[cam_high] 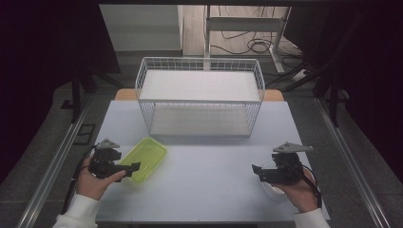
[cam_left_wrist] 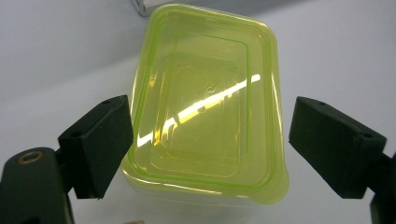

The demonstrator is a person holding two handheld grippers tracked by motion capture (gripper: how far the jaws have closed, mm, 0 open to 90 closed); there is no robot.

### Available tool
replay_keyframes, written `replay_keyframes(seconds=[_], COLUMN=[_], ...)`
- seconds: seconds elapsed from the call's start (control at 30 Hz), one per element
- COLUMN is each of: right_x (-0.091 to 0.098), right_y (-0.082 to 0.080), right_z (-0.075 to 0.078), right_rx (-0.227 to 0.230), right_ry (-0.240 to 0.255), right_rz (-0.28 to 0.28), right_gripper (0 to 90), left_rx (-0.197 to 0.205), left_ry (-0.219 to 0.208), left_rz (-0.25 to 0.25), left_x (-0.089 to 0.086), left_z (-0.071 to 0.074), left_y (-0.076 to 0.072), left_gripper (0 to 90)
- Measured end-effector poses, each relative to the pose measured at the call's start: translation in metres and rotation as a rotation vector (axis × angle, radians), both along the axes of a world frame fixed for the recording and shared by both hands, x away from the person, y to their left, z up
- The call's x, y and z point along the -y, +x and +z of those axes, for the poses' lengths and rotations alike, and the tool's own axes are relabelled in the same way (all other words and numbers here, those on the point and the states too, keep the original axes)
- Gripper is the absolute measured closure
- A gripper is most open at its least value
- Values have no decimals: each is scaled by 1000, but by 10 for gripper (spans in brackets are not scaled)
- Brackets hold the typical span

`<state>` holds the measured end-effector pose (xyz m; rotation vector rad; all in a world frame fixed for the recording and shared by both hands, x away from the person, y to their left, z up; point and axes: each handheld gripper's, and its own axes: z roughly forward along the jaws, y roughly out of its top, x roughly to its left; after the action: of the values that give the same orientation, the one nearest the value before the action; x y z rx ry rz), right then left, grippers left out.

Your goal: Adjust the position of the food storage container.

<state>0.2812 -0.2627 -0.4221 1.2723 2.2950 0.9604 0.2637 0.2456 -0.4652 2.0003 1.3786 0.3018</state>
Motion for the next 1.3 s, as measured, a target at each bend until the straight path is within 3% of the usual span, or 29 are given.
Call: replay_keyframes(seconds=[0.5,0.83,1.07,1.3], right_x=[3,-2,-3,-7], right_y=[-1,-2,-2,0], right_z=[1,3,7,9], right_rx=[-8,-7,0,-2], right_ry=[-2,-5,0,0], right_rz=[3,19,20,34], right_gripper=[166,174,177,181], left_rx=[-3,18,23,-35], left_ry=[-3,-5,-5,38], left_rz=[-20,-29,-16,-28], left_x=[-2,-6,-10,-6], left_z=[5,17,28,23], left_y=[8,1,12,35], left_gripper=[148,170,175,200])
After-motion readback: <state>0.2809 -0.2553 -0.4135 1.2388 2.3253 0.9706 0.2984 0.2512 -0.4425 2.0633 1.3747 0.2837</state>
